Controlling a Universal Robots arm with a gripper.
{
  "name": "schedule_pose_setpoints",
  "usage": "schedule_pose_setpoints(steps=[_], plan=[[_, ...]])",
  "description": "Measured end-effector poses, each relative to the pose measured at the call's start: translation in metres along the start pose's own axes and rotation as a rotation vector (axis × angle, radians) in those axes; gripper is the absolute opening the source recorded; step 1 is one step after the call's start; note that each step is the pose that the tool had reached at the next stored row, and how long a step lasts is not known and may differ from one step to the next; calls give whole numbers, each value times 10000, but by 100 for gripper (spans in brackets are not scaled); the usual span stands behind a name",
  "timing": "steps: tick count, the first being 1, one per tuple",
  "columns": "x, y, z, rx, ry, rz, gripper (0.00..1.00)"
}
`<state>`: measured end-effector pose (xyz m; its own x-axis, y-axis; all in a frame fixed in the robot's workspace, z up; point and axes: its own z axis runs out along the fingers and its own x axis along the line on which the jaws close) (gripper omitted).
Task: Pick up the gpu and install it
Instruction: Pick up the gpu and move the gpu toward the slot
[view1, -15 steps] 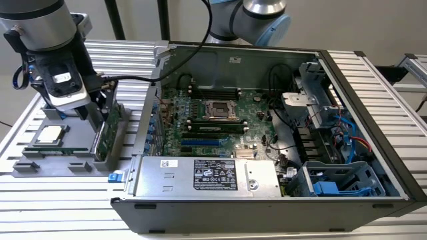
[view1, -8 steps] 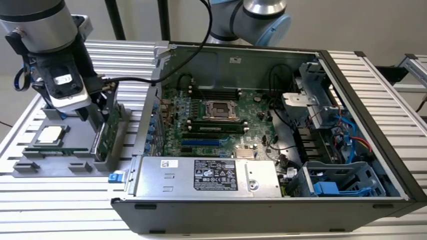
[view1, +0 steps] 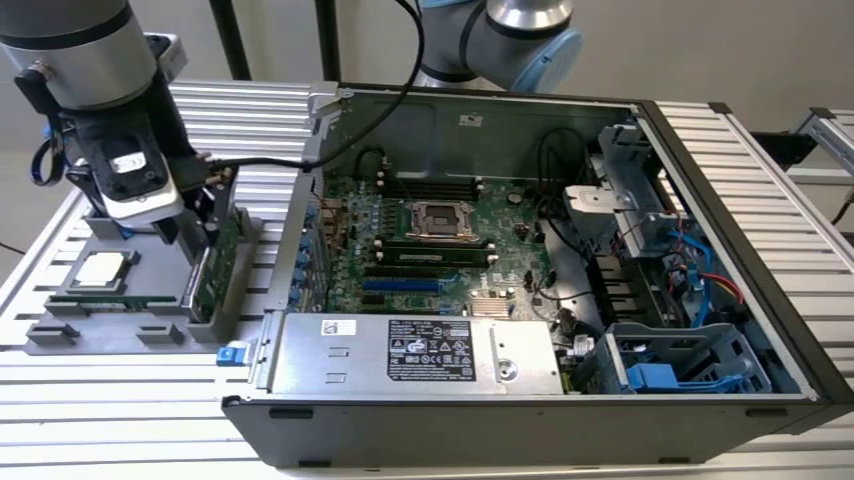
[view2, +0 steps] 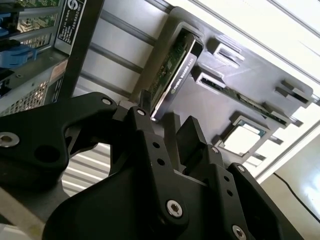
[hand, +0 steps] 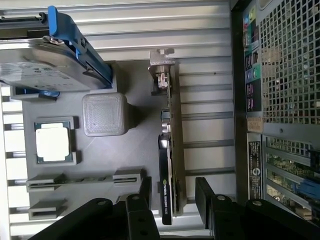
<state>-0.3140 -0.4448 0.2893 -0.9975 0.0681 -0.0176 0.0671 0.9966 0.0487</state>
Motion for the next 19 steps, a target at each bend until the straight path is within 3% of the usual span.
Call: schedule_pose_setpoints(steps=[19], plan=[[2,-5,90,1,1,0,100]])
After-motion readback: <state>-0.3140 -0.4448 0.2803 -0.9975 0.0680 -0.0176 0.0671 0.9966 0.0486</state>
